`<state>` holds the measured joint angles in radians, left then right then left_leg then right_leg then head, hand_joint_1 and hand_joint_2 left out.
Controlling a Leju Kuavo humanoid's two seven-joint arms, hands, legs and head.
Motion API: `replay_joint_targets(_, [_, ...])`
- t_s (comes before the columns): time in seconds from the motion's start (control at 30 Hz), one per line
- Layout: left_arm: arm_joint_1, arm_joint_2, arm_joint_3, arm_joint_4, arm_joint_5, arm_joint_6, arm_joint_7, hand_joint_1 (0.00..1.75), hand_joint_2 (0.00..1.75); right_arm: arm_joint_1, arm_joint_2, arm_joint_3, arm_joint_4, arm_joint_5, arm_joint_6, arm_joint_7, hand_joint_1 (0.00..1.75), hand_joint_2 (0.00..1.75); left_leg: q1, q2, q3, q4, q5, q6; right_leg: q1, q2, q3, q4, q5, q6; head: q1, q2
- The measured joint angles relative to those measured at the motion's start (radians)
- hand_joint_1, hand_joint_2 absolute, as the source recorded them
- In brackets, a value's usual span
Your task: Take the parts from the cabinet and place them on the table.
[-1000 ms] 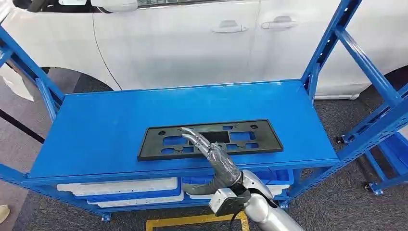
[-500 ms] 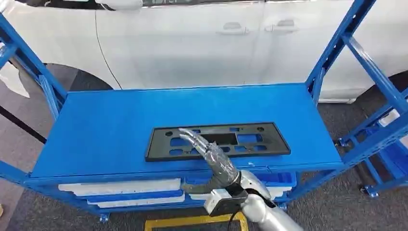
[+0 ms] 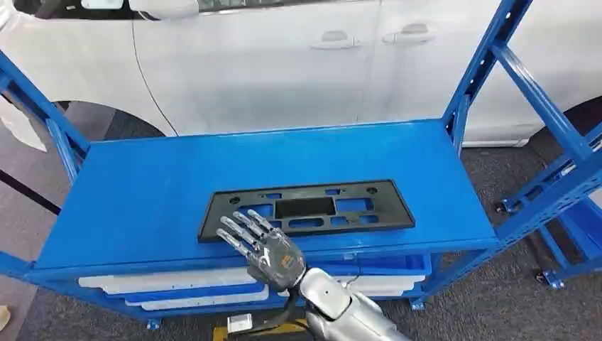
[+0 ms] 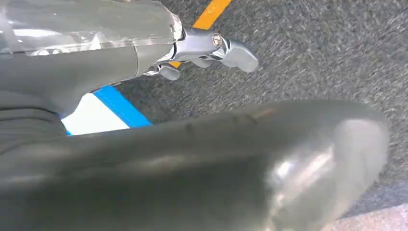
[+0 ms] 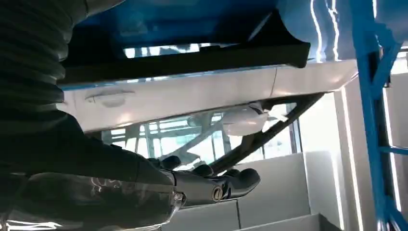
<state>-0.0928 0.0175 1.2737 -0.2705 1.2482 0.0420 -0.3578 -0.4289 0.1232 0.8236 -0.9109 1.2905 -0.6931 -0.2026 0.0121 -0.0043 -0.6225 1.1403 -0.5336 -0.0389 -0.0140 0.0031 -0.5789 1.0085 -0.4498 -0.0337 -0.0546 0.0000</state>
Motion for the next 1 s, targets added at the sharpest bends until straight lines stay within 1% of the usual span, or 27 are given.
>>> replay_joint_targets(0.03, [0.001, 0.0, 0.0, 0.0, 0.0, 0.0, 0.0, 0.0, 0.0, 0.0, 0.001, 0.005, 0.009, -0.001, 0.0, 0.0, 0.0, 1.75, 0.001, 0.0, -0.048, 0.097, -0.041, -0.004, 0.002, -0.001, 0.0, 0.0, -0.001, -0.002, 0.0, 0.0])
replay_joint_targets(0.07, [0.002, 0.0, 0.0, 0.0, 0.0, 0.0, 0.0, 0.0, 0.0, 0.0, 0.001, 0.007, 0.016, -0.002, 0.0, 0.0, 0.0, 1.75, 0.001, 0.0, -0.083, 0.164, -0.061, -0.006, 0.003, -0.001, 0.0, 0.001, -0.002, -0.002, 0.0, 0.0])
replay_joint_targets(0.1, [0.005, 0.0, 0.0, 0.0, 0.0, 0.0, 0.0, 0.0, 0.0, 0.0, 0.001, 0.008, 0.024, -0.003, 0.0, 0.0, 0.0, 1.75, 0.001, 0.0, -0.095, 0.182, -0.054, -0.007, 0.003, -0.001, 0.0, 0.001, -0.002, -0.002, 0.0, 0.0])
replay_joint_targets(0.13, [0.007, 0.0, 0.0, 0.0, 0.0, 0.0, 0.0, 0.0, 0.0, 0.0, 0.001, 0.009, 0.028, -0.003, 0.0, 0.0, 0.0, 1.75, 0.001, 0.0, -0.084, 0.152, -0.026, -0.005, 0.003, 0.0, 0.002, 0.001, -0.003, -0.002, 0.0, 0.0])
replay_joint_targets(0.17, [0.006, 0.0, 0.0, 0.0, 0.0, 0.0, 0.0, 0.0, 0.0, 0.0, 0.002, 0.009, 0.03, -0.003, 0.0, 0.002, 0.0, 1.75, 0.001, 0.0, -0.052, 0.082, 0.018, -0.003, 0.004, 0.001, 0.005, 0.001, -0.004, -0.001, 0.0, 0.0])
replay_joint_targets(0.2, [0.006, 0.0, 0.0, 0.0, 0.0, 0.0, -0.001, 0.0, 0.0, -0.001, 0.003, 0.009, 0.033, -0.003, 0.0, 0.004, 0.0, 1.75, 0.001, 0.0, -0.004, -0.019, 0.069, 0.001, 0.004, 0.002, 0.009, 0.002, -0.007, 0.002, 0.0, 0.0])
replay_joint_targets(0.23, [0.005, 0.0, 0.0, 0.0, 0.0, 0.0, -0.002, 0.0, 0.0, -0.002, 0.007, 0.009, 0.035, -0.002, 0.0, 0.004, 0.0, 1.75, 0.0, 0.001, 0.043, -0.114, 0.108, 0.008, 0.004, 0.002, 0.012, 0.001, -0.009, 0.005, 0.0, 0.0])
replay_joint_targets(0.27, [0.004, 0.0, 0.0, 0.0, 0.0, 0.0, -0.003, 0.0, 0.0, -0.004, 0.009, 0.01, 0.037, 0.0, 0.0, 0.004, 0.0, 1.75, -0.008, 0.0, 0.057, -0.142, 0.091, 0.014, 0.01, 0.002, 0.012, 0.003, -0.011, 0.01, 0.0, 0.0])
replay_joint_targets(0.3, [0.003, 0.0, 0.0, 0.0, 0.0, 0.0, -0.003, 0.0, 0.0, -0.005, 0.009, 0.011, 0.039, 0.002, 0.0, 0.004, 0.0, 1.75, -0.009, -0.001, 0.056, -0.143, 0.096, 0.022, 0.01, 0.003, 0.009, 0.004, -0.01, 0.016, 0.0, 0.0])
replay_joint_targets(0.37, [0.006, 0.0, 0.0, 0.0, 0.0, 0.001, -0.006, 0.0, 0.0, -0.005, 0.013, 0.015, 0.045, 0.002, 0.0, 0.004, 0.0, 1.75, -0.012, -0.002, 0.054, -0.14, 0.094, 0.03, 0.007, 0.003, 0.011, 0.0, -0.009, 0.026, 0.0, 0.0])
replay_joint_targets(0.4, [0.006, 0.0, 0.0, 0.0, 0.0, 0.001, -0.008, 0.0, 0.0, -0.006, 0.014, 0.016, 0.048, 0.002, -0.001, 0.004, 0.0, 1.75, -0.008, -0.001, 0.056, -0.148, 0.099, 0.037, 0.009, 0.004, 0.013, -0.001, -0.01, 0.033, 0.0, 0.0])
replay_joint_targets(0.43, [0.006, -0.002, 0.0, 0.0, 0.0, 0.002, -0.009, 0.0, 0.0, -0.007, 0.016, 0.016, 0.05, 0.002, -0.001, 0.004, 0.0, 1.75, -0.001, 0.002, 0.061, -0.155, 0.104, 0.044, 0.007, 0.002, 0.011, 0.013, -0.021, 0.039, 0.0, 0.0])
replay_joint_targets(0.47, [0.005, -0.002, 0.0, 0.0, 0.0, 0.002, -0.009, 0.0, 0.0, -0.009, 0.017, 0.017, 0.051, 0.001, -0.002, 0.004, 0.0, 1.75, -0.001, 0.002, 0.061, -0.158, 0.105, 0.052, 0.007, 0.001, -0.009, 0.054, -0.051, 0.044, 0.0, 0.0])
replay_joint_targets(0.5, [0.004, -0.002, 0.0, 0.0, 0.0, 0.002, -0.009, 0.0, 0.0, -0.01, 0.017, 0.017, 0.051, 0.001, -0.002, 0.004, 0.0, 1.75, -0.002, 0.002, 0.06, -0.157, 0.104, 0.054, 0.007, 0.001, -0.044, 0.126, -0.091, 0.047, 0.0, 0.0])
replay_joint_targets(0.53, [0.004, -0.002, 0.0, 0.0, 0.0, 0.002, -0.01, 0.0, 0.0, -0.009, 0.017, 0.017, 0.054, 0.001, -0.002, 0.004, 0.0, 1.75, -0.002, 0.002, 0.06, -0.156, 0.104, 0.054, 0.007, 0.001, -0.085, 0.211, -0.13, 0.049, 0.0, 0.0])
replay_joint_targets(0.57, [0.006, -0.002, 0.0, 0.0, 0.0, 0.002, -0.01, 0.0, 0.0, -0.007, 0.017, 0.017, 0.058, 0.001, -0.002, 0.004, 0.0, 1.75, -0.003, 0.003, 0.059, -0.155, 0.103, 0.056, 0.007, 0.001, -0.126, 0.29, -0.157, 0.051, 0.0, 0.0])
replay_joint_targets(0.6, [0.006, -0.002, 0.0, 0.0, 0.0, 0.002, -0.01, 0.0, 0.0, -0.006, 0.017, 0.018, 0.061, 0.001, -0.002, 0.004, 0.0, 1.75, -0.003, 0.003, 0.058, -0.153, 0.102, 0.056, 0.007, 0.001, -0.15, 0.33, -0.159, 0.052, 0.0, 0.0])
replay_joint_targets(0.63, [0.006, -0.002, 0.0, 0.0, 0.0, 0.003, -0.01, 0.0, 0.0, -0.006, 0.017, 0.018, 0.064, 0.001, -0.002, 0.003, 0.0, 1.75, -0.003, 0.002, 0.058, -0.152, 0.101, 0.056, 0.007, 0.001, -0.147, 0.32, -0.14, 0.052, 0.0, 0.0])
replay_joint_targets(0.67, [0.006, -0.002, 0.0, 0.0, 0.0, 0.003, -0.01, 0.0, 0.0, -0.006, 0.017, 0.018, 0.067, -0.001, -0.002, 0.003, 0.0, 1.75, -0.003, 0.001, 0.06, -0.15, 0.1, 0.055, 0.007, 0.0, -0.116, 0.252, -0.093, 0.05, 0.0, 0.0])
replay_joint_targets(0.7, [0.006, -0.003, 0.0, 0.0, 0.0, 0.003, -0.01, 0.0, 0.0, -0.007, 0.017, 0.019, 0.067, -0.004, -0.002, 0.003, 0.0, 1.75, -0.003, 0.0, 0.062, -0.148, 0.098, 0.053, 0.006, 0.0, -0.069, 0.157, -0.044, 0.046, 0.0, 0.0])
replay_joint_targets(0.73, [0.006, -0.005, 0.0, 0.0, 0.0, 0.003, -0.01, 0.0, 0.0, -0.01, 0.019, 0.019, 0.067, -0.005, -0.002, 0.004, 0.0, 1.75, -0.003, -0.001, 0.063, -0.145, 0.094, 0.049, 0.007, -0.001, -0.023, 0.062, -0.003, 0.042, 0.0, 0.0])
replay_joint_targets(0.77, [0.006, -0.006, 0.0, 0.0, 0.0, 0.003, -0.01, 0.0, 0.0, -0.014, 0.019, 0.019, 0.067, -0.004, -0.002, 0.005, 0.0, 1.75, -0.005, -0.001, 0.059, -0.141, 0.091, 0.044, 0.009, -0.001, -0.004, 0.018, -0.009, 0.035, 0.0, 0.0])
replay_joint_targets(0.8, [0.006, -0.006, 0.0, 0.0, 0.0, 0.004, -0.01, 0.0, 0.0, -0.016, 0.025, 0.019, 0.067, 0.001, -0.002, 0.007, 0.0, 1.75, -0.012, -0.001, 0.056, -0.133, 0.088, 0.039, 0.01, -0.001, -0.007, 0.013, -0.005, 0.029, 0.0, 0.0])
replay_joint_targets(0.9, [0.006, -0.006, 0.0, 0.0, 0.0, 0.006, -0.011, 0.0, 0.0, -0.018, 0.034, 0.005, 0.067, 0.034, -0.002, 0.022, 0.0, 1.75, -0.008, 0.0, 0.056, -0.139, 0.09, 0.021, 0.015, 0.003, -0.01, 0.012, -0.003, 0.013, 0.0, 0.0])
replay_joint_targets(0.93, [0.005, -0.005, 0.0, 0.0, 0.0, 0.006, -0.011, 0.0, 0.0, -0.019, 0.04, -0.002, 0.066, 0.052, -0.002, 0.029, 0.0, 1.75, -0.006, 0.0, 0.053, -0.132, 0.083, 0.016, 0.006, 0.001, -0.005, 0.004, 0.002, 0.005, 0.0, 0.0])
replay_joint_targets(0.97, [0.005, -0.005, 0.0, 0.0, 0.0, 0.006, -0.011, 0.0, 0.0, -0.022, 0.045, -0.01, 0.066, 0.064, -0.002, 0.035, 0.0, 1.75, -0.005, 0.001, 0.046, -0.105, 0.062, 0.011, 0.007, 0.001, -0.003, 0.003, 0.002, 0.001, 0.0, 0.0])
replay_joint_targets(1.0, [0.005, -0.005, 0.0, 0.0, 0.0, 0.006, -0.011, 0.0, 0.0, -0.026, 0.057, -0.021, 0.066, 0.074, -0.002, 0.039, 0.0, 1.75, -0.003, 0.0, 0.017, -0.041, 0.023, 0.006, 0.006, 0.0, -0.003, 0.003, 0.001, -0.004, 0.0, 0.0])
